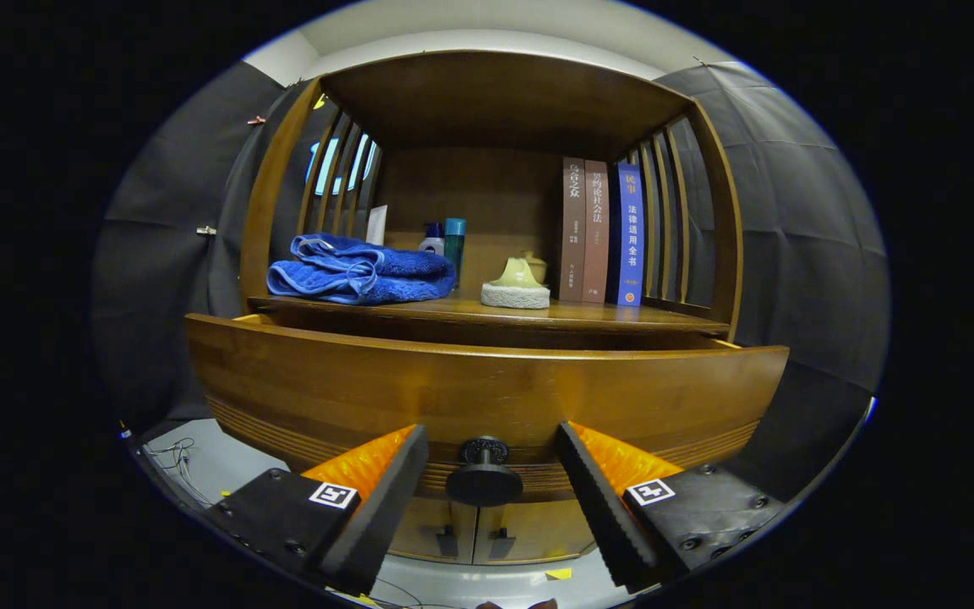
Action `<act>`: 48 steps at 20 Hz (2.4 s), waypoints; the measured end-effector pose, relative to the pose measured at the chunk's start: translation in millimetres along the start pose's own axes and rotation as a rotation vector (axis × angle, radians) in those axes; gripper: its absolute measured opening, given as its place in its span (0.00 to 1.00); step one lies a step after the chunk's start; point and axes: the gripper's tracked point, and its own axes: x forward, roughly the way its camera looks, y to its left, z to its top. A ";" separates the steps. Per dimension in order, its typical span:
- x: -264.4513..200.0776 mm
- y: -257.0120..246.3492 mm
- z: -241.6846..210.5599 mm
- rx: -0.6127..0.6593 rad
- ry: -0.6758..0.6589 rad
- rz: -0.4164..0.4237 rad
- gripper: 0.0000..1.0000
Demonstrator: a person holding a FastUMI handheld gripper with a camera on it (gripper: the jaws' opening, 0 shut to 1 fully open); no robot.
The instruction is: Pull open the drawer, take out the items inside it, and place them on the countertop above the cabinet.
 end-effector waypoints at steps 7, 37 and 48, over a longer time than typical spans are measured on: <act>47.1 2.2 2.6 -0.024 0.021 -0.001 1.00; -85.5 20.5 169.2 -0.003 -0.105 0.100 0.98; -152.8 -11.3 253.6 0.070 -0.172 0.065 0.98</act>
